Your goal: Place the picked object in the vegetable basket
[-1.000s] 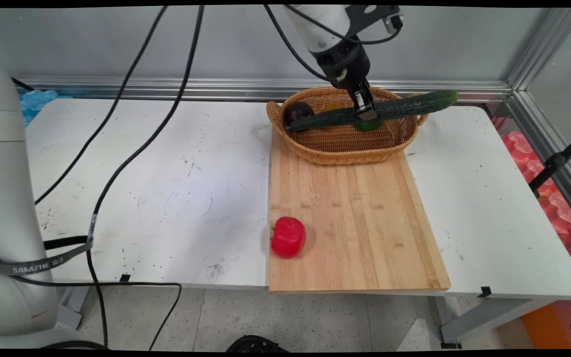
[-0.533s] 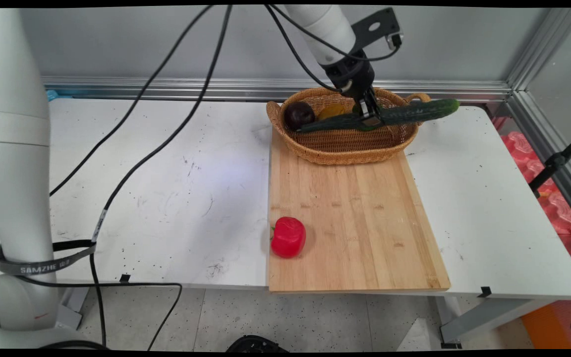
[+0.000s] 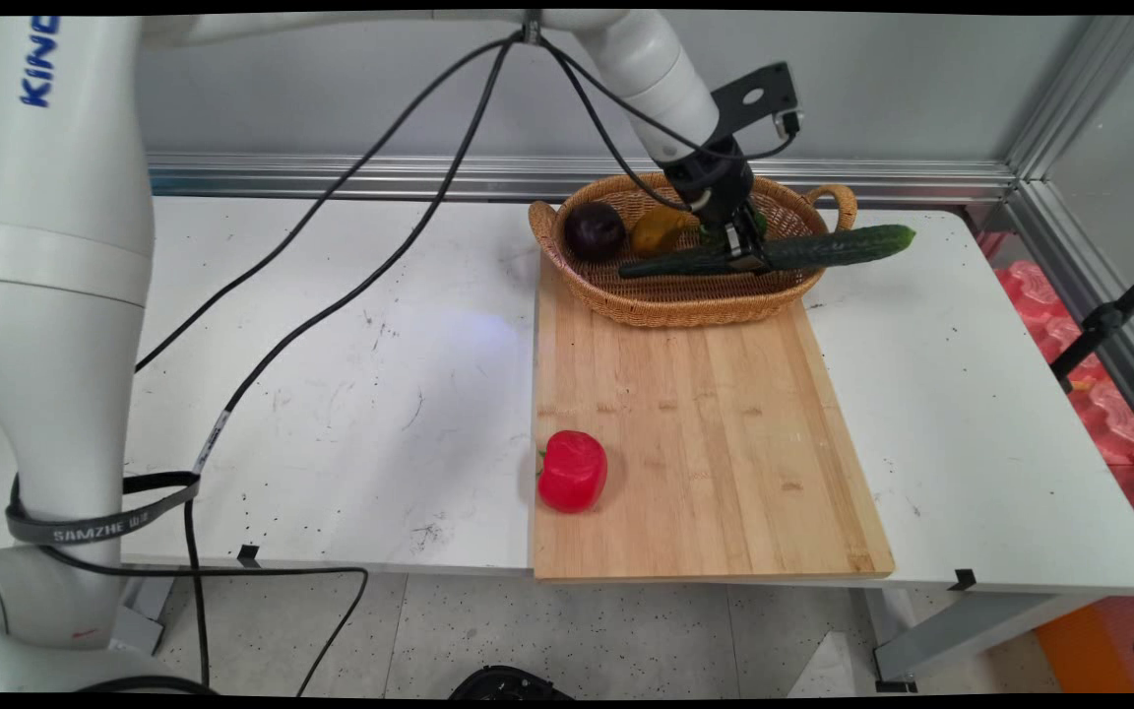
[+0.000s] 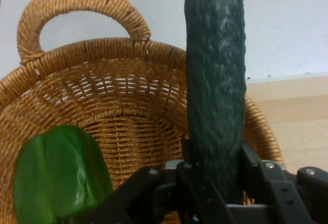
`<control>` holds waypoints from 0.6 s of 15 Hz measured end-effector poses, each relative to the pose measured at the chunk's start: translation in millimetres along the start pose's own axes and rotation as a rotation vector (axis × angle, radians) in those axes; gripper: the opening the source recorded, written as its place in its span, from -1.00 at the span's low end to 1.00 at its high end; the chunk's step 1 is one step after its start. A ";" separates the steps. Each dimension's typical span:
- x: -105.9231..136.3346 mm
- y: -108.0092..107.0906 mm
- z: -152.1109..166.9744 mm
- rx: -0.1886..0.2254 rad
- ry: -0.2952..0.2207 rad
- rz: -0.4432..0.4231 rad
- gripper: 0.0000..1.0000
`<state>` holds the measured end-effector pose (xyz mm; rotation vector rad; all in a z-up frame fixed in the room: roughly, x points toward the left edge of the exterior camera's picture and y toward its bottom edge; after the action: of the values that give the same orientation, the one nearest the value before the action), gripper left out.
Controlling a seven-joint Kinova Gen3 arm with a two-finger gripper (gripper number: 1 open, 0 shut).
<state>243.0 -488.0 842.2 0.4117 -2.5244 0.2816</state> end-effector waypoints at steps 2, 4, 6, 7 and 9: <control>-5.0 -5.3 9.6 -0.005 0.000 0.007 -1.00; -11.7 -9.9 17.0 -0.011 -0.002 0.010 -1.00; -18.2 -12.7 21.9 -0.016 -0.006 0.011 -1.00; -21.4 -13.8 23.9 -0.018 -0.007 0.010 -1.00; -26.5 -15.3 26.7 -0.022 -0.009 0.010 -1.00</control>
<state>256.1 -503.7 807.1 0.3923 -2.5366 0.2563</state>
